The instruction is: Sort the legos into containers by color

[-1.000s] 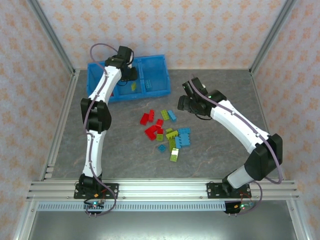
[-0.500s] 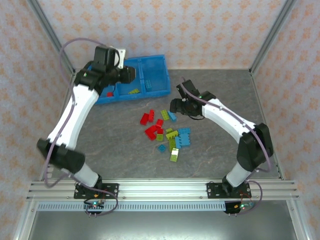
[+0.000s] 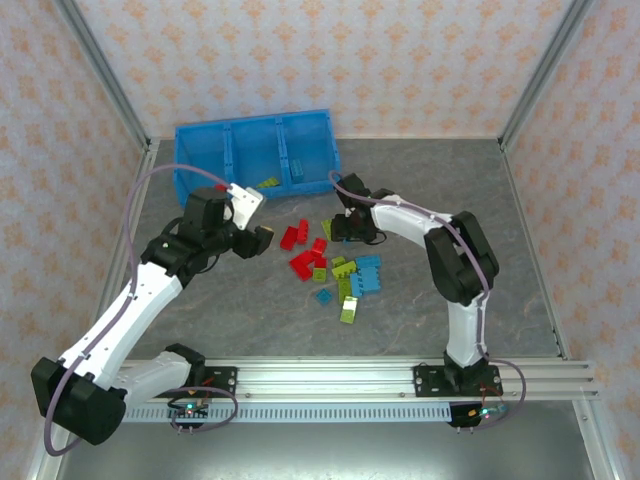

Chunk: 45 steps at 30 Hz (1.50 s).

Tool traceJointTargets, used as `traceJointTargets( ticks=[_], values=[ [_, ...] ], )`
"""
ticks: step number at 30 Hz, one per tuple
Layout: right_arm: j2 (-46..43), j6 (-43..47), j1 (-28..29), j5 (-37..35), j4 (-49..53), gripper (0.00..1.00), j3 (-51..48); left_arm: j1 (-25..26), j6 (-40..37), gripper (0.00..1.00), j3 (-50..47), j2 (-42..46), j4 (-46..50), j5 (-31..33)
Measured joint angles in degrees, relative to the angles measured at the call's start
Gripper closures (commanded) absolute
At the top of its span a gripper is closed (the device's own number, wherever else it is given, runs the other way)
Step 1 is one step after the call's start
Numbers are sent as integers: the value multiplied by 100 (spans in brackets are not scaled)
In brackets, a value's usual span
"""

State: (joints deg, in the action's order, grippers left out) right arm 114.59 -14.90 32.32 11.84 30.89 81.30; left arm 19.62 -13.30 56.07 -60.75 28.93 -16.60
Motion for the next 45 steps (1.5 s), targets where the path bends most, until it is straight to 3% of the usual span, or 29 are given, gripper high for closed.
traceJointTargets(
  ticks=[4, 9, 15, 18, 23, 27, 34, 40, 45],
  values=[
    [205, -20, 0, -87, -35, 74, 116, -2, -219, 20, 46, -153, -160, 55],
    [-52, -107, 2, -380, -59, 81, 46, -15, -337, 19, 46, -249, -227, 114],
    [-1344, -481, 4, -562, -334, 80, 0, -195, -282, 19, 33, -199, -505, 310],
    [-1491, -695, 39, -579, -732, 80, 387, -363, -177, 19, 33, -199, -551, 361],
    [-369, -798, 94, -671, -1128, 81, 1840, -468, -155, 19, 33, -199, -605, 487],
    [1080, -743, 92, -708, -1073, 79, 3246, -466, -151, 19, -7, -179, -645, 557],
    [3021, -608, 92, -811, -160, 58, 5484, -468, -44, 19, -33, -164, -651, 660],
    [2981, -428, 92, -785, 442, 56, 5818, -468, 83, 18, -33, -166, -651, 680],
    [1996, -251, 92, -505, 898, 54, 5045, -468, 350, 18, 11, -413, -621, 675]
  ],
)
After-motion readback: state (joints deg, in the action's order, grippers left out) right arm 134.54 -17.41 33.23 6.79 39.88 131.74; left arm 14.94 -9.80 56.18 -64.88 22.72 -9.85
